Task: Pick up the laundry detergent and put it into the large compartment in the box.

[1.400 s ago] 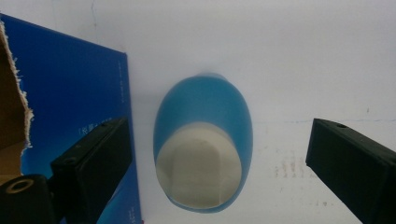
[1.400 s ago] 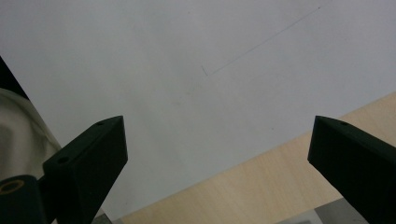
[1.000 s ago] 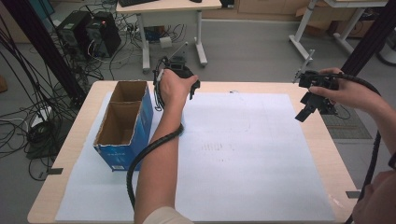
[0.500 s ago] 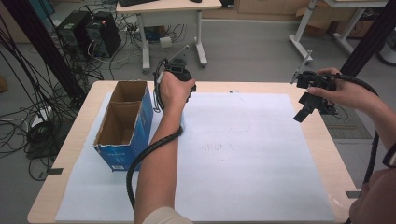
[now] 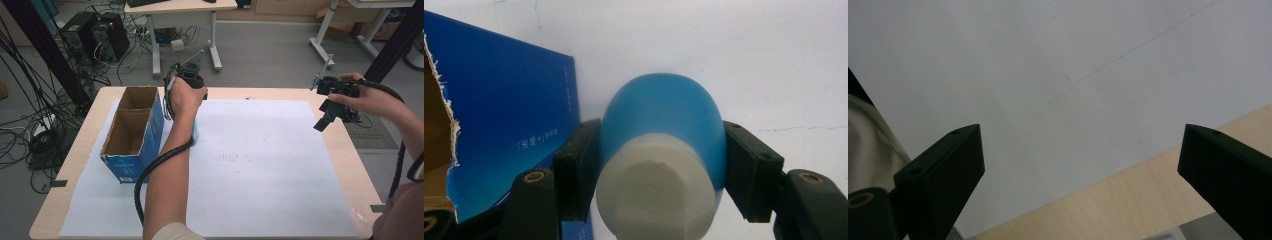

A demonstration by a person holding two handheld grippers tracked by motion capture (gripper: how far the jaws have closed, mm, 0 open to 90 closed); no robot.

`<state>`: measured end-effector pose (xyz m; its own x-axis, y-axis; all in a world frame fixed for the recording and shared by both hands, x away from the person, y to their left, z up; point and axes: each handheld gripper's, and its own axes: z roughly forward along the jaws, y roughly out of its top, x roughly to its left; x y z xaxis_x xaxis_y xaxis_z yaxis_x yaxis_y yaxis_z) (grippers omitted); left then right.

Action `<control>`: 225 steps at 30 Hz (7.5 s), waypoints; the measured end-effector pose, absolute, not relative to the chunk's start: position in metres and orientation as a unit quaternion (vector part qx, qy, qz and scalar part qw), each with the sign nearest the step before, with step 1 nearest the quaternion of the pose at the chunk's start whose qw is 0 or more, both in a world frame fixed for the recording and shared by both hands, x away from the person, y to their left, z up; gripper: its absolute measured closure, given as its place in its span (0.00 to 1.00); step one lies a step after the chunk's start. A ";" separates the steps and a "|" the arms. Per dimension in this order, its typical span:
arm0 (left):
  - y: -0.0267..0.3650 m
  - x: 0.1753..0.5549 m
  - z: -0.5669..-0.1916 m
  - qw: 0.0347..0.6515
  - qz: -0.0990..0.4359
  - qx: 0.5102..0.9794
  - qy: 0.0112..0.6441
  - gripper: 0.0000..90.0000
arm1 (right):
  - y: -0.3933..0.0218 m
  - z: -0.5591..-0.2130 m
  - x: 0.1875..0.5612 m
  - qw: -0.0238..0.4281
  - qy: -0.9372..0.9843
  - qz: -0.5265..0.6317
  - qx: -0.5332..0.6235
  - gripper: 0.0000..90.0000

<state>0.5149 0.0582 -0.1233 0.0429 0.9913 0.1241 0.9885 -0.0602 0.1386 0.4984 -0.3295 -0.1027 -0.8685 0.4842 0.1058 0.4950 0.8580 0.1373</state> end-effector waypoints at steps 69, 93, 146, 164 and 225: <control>0.090 0.389 0.062 0.096 0.151 0.703 0.688 0.43 | -0.316 -0.078 0.459 0.026 -0.967 -0.098 -0.234 0.05; 0.141 0.354 0.109 0.113 0.167 0.666 0.718 0.43 | -0.307 -0.075 0.456 0.021 -0.969 -0.096 -0.228 0.05; 0.204 0.375 0.010 0.057 0.149 0.651 0.742 0.43 | -0.299 -0.080 0.454 0.017 -0.968 -0.088 -0.233 0.05; 0.204 0.385 -0.029 0.044 0.136 0.660 0.738 0.43 | -0.299 -0.085 0.453 0.020 -0.967 -0.092 -0.235 0.05; 0.196 0.409 -0.115 -0.001 0.110 0.684 0.721 0.43 | -0.283 -0.097 0.464 0.029 -0.970 -0.071 -0.232 0.05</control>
<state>0.4090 0.1961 -0.1148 -0.0638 0.9864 0.1514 0.9869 0.0398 0.1564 0.4636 -0.2825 -0.0974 -0.8906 0.4458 0.0897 0.4541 0.8823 0.1240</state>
